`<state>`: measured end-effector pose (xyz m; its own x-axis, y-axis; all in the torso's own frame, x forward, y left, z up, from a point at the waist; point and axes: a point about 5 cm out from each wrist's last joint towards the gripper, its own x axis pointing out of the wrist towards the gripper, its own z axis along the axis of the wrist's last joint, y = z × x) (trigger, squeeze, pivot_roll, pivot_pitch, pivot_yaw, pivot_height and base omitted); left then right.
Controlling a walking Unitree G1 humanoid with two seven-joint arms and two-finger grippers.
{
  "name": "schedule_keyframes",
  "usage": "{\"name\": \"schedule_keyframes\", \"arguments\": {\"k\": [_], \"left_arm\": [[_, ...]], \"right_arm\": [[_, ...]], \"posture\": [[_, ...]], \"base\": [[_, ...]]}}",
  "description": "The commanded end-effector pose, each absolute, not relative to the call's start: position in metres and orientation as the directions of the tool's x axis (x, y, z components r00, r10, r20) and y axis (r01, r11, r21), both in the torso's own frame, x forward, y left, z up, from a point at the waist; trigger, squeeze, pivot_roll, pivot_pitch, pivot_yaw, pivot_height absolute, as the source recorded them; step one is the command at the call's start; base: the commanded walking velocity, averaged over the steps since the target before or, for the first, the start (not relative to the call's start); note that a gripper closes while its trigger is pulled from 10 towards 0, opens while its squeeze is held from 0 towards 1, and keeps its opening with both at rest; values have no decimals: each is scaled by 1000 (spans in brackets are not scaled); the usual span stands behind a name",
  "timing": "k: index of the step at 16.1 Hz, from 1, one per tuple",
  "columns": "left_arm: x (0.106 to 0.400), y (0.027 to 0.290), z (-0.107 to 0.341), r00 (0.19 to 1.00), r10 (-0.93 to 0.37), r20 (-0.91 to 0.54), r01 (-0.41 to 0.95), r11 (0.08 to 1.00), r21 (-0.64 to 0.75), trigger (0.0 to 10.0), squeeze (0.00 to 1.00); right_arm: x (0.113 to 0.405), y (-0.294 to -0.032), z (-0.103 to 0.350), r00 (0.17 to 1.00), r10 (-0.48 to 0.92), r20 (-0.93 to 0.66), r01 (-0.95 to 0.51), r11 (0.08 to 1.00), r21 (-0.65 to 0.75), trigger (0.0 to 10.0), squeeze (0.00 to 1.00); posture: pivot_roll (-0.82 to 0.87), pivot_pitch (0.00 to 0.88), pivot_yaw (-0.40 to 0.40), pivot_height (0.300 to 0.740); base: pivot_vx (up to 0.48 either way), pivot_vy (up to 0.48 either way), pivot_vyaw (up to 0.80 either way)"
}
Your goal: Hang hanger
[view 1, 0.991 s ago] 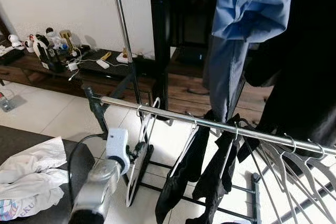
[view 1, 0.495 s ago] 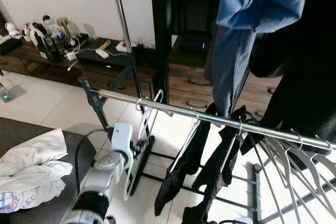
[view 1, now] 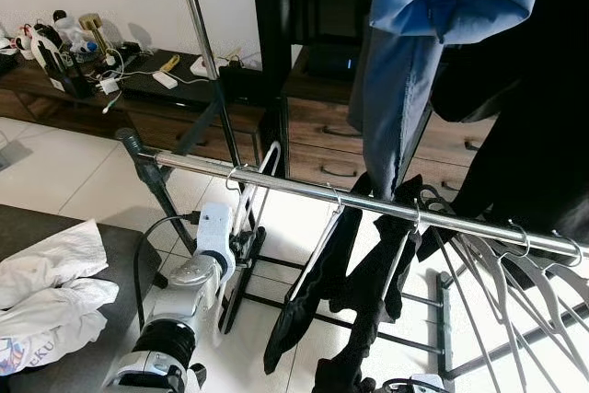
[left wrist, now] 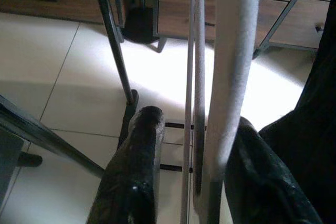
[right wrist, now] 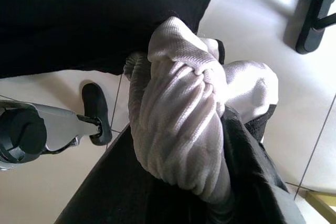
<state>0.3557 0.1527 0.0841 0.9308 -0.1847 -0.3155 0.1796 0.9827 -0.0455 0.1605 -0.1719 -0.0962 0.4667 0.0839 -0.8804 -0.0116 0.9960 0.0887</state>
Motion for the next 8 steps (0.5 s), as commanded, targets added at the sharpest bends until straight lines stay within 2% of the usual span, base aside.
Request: {"name": "schedule_keyframes", "arguments": {"k": [1, 8], "left_arm": [[357, 153, 85, 932, -182, -312, 176, 983, -49, 0, 0], [359, 152, 93, 944, -180, -276, 182, 983, -18, 0, 0]], "right_arm": [[141, -170, -104, 401, 90, -912, 4, 995, 100, 10000, 0], [143, -169, -103, 409, 91, -908, 2, 995, 101, 10000, 0]], "posture": [[-51, 193, -8, 740], [-48, 171, -8, 740]], "base": [[0, 0, 0], [0, 0, 0]]}}
